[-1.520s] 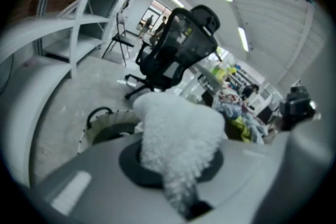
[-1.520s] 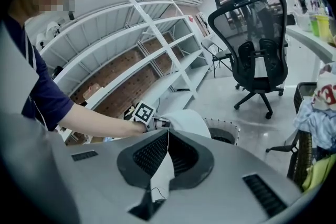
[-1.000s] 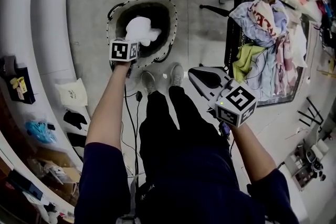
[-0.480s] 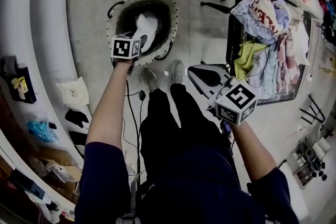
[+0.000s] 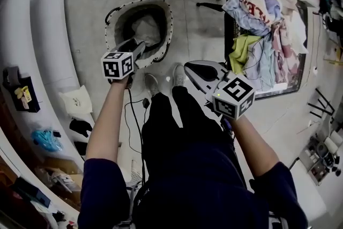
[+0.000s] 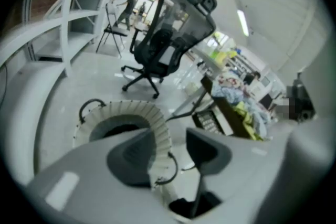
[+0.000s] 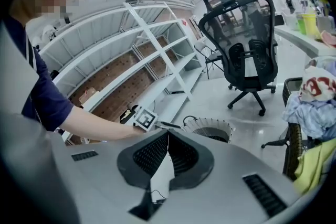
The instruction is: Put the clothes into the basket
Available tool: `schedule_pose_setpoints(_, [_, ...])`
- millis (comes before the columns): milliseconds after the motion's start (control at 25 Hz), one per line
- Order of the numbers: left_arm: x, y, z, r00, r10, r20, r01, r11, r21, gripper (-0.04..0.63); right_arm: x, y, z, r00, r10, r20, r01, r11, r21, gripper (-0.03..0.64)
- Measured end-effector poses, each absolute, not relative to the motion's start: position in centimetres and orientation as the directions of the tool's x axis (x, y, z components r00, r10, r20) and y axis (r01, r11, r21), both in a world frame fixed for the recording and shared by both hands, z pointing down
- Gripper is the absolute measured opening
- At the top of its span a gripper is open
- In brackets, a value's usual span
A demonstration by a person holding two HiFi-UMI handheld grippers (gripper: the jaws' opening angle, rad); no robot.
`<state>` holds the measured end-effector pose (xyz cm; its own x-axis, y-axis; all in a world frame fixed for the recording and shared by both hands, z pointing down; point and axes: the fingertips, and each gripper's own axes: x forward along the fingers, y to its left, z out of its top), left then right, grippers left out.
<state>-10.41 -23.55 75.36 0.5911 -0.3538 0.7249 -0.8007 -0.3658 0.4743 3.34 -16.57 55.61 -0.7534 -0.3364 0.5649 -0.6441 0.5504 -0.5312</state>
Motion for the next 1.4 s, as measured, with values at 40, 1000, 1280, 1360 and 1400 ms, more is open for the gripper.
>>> schedule_pose_setpoints(40, [-10.3, -23.1, 73.7, 0.614, -0.377, 0.693, -0.786, -0.374, 0.492, 0.184, 3.5, -16.5, 55.4, -0.753, -0.347, 0.558, -0.647, 0.543, -0.536, 0.008])
schedule_pose_setpoints(1000, [-6.5, -16.3, 37.9, 0.741, -0.615, 0.270, -0.665, -0.612, 0.428, 0.005, 4.9, -15.7, 38.2, -0.816, -0.516, 0.262, -0.574, 0.662, -0.482, 0.008])
schedule_pose_setpoints(1280, [-7.7, -14.4, 32.8, 0.732, -0.647, 0.215, -0.674, -0.642, 0.366, 0.005, 2.8, -14.1, 33.0, -0.843, -0.506, 0.182, -0.531, 0.729, -0.433, 0.007])
schedule_pose_setpoints(1360, [-8.0, -14.0, 31.5, 0.729, -0.656, 0.195, -0.677, -0.647, 0.350, 0.005, 2.3, -13.7, 31.7, -0.852, -0.496, 0.165, -0.516, 0.749, -0.415, 0.008])
schedule_pose_setpoints(1400, [-8.1, -13.7, 30.9, 0.727, -0.660, 0.186, -0.678, -0.651, 0.342, 0.005, 2.0, -13.6, 31.1, -0.857, -0.491, 0.158, -0.509, 0.759, -0.406, 0.008])
